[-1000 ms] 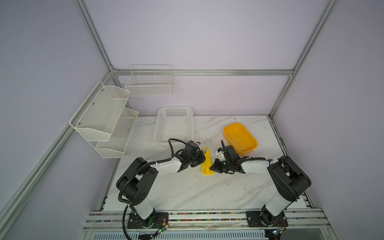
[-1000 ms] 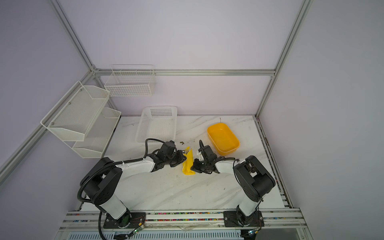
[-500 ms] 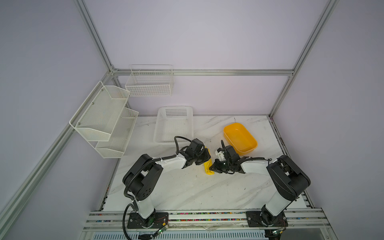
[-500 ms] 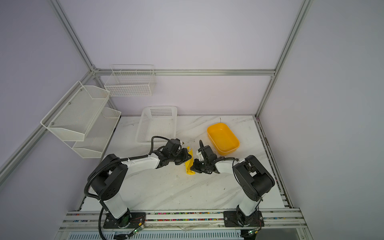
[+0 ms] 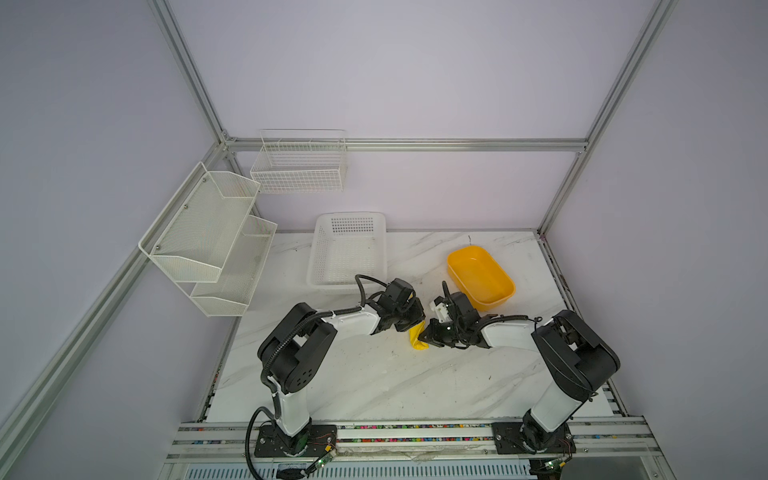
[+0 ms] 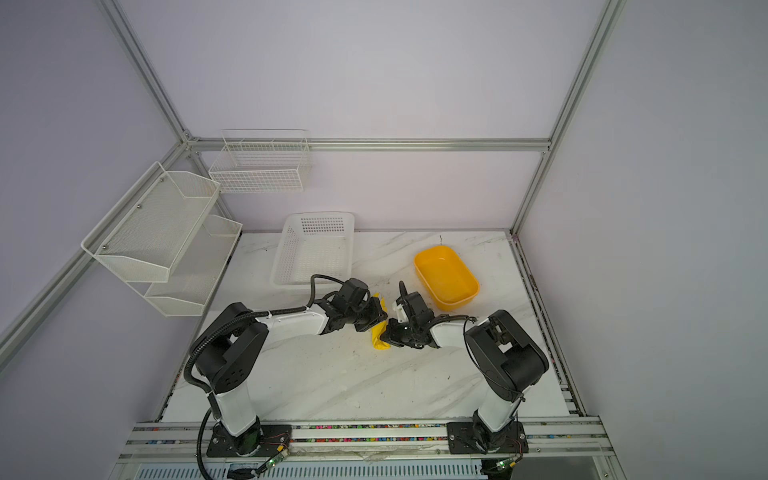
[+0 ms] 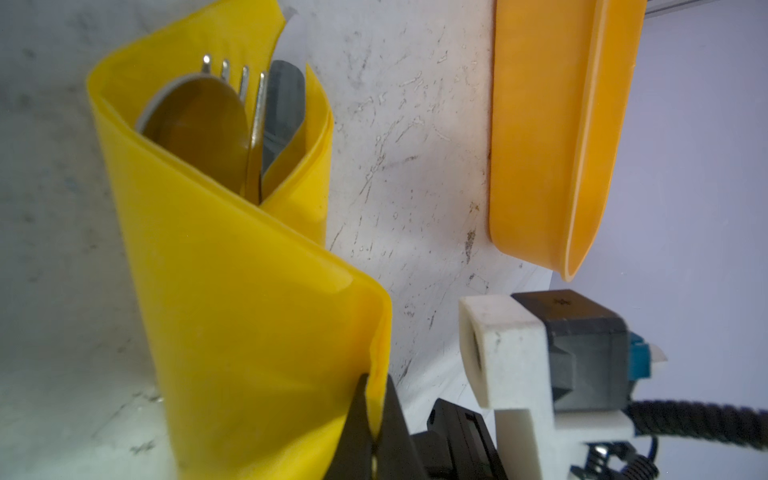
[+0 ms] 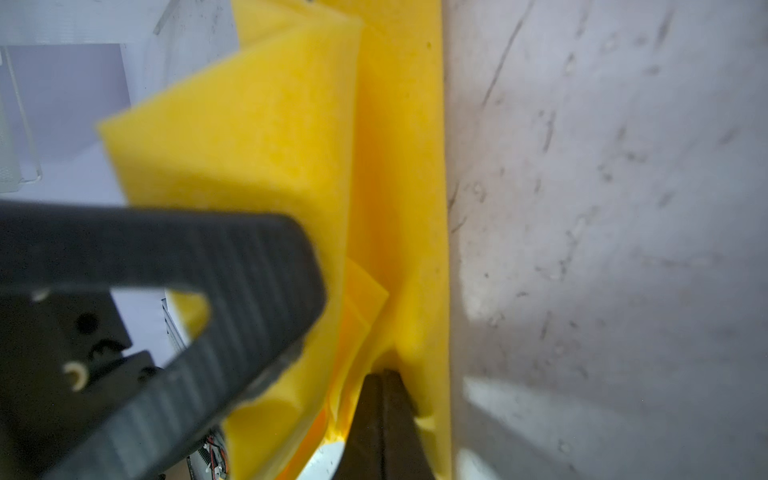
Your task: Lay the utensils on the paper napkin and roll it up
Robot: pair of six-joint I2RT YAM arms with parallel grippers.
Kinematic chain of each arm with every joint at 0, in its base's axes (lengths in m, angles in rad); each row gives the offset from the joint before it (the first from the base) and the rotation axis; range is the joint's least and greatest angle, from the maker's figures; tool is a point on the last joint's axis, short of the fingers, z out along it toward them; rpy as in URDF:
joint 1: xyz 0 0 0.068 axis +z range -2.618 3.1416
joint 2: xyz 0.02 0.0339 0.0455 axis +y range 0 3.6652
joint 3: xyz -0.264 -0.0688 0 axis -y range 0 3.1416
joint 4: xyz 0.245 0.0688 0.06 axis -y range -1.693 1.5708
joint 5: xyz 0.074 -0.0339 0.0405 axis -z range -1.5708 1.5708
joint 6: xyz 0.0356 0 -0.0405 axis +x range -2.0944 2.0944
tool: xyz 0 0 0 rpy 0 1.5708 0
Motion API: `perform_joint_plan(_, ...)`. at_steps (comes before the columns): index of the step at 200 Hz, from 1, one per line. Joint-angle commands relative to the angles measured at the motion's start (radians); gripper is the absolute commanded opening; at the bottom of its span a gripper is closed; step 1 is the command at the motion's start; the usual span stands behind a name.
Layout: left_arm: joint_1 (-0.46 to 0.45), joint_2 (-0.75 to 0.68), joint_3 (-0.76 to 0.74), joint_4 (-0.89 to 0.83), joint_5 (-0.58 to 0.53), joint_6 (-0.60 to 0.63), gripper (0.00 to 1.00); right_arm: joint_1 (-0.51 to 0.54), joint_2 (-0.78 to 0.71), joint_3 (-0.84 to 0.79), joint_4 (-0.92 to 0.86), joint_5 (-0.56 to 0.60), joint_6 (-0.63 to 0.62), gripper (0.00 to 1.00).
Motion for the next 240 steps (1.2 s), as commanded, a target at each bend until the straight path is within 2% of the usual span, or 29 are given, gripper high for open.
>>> perform_joint_plan(1, -0.008, 0.02, 0.105, 0.04, 0.001, -0.024, 0.04, 0.002, 0.015, -0.021, -0.013, 0.005, -0.011, 0.04)
perform_joint_plan(114, -0.019, 0.074, 0.117, 0.114, 0.07, -0.046, 0.04, 0.001, -0.014, -0.026, -0.014, 0.013, -0.012, 0.04)
perform_joint_plan(151, -0.02, 0.077, 0.107, 0.113, 0.06, -0.045, 0.04, 0.001, -0.031, -0.027, -0.014, 0.006, -0.009, 0.04)
perform_joint_plan(214, -0.02, 0.08, 0.097, 0.103, 0.039, -0.036, 0.04, -0.031, -0.155, -0.067, -0.058, 0.022, 0.032, 0.07)
perform_joint_plan(240, -0.02, 0.08, 0.099, 0.095, 0.031, -0.031, 0.04, -0.052, -0.221, -0.103, -0.072, 0.024, 0.046, 0.12)
